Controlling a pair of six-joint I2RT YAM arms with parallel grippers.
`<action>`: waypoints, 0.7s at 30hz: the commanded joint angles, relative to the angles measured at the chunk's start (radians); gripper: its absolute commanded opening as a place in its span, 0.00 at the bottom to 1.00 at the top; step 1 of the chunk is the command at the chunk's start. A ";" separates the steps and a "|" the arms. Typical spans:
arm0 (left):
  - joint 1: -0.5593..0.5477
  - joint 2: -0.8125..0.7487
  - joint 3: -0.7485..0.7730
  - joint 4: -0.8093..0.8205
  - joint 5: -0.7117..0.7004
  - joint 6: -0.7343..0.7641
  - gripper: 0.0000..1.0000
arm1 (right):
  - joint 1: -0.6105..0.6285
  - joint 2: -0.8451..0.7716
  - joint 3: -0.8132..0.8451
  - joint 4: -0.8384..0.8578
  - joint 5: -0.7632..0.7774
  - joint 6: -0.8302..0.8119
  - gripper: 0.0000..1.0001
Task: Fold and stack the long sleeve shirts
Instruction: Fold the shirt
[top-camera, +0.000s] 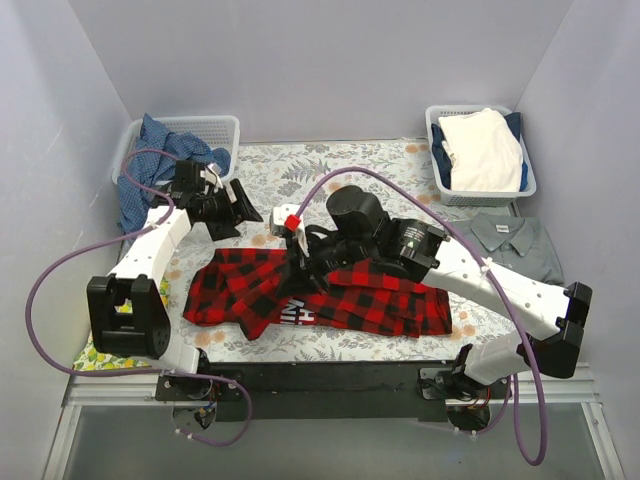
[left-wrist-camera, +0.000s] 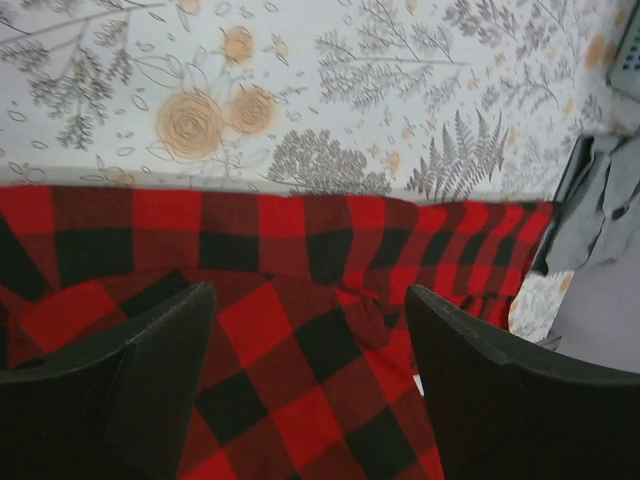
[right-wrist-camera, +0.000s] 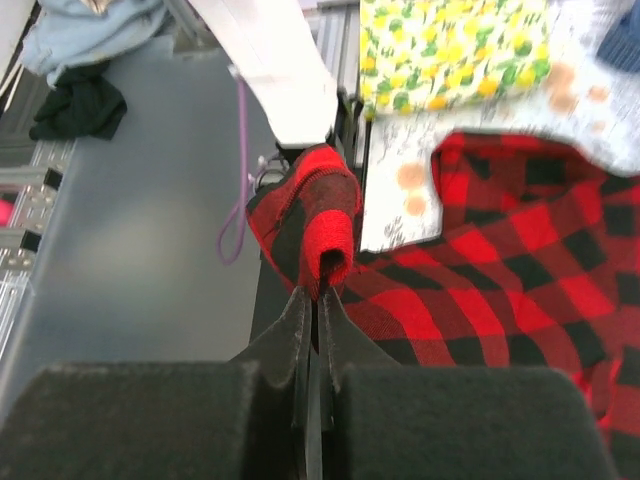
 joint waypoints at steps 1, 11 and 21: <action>-0.054 -0.073 -0.049 -0.029 0.064 0.060 0.76 | 0.004 -0.044 -0.102 -0.004 0.013 -0.017 0.01; -0.125 -0.128 -0.153 -0.106 0.038 0.067 0.76 | 0.004 0.023 -0.108 0.075 0.063 -0.016 0.01; -0.102 -0.130 -0.221 -0.128 -0.267 -0.074 0.78 | 0.000 -0.012 -0.099 0.184 0.275 0.056 0.01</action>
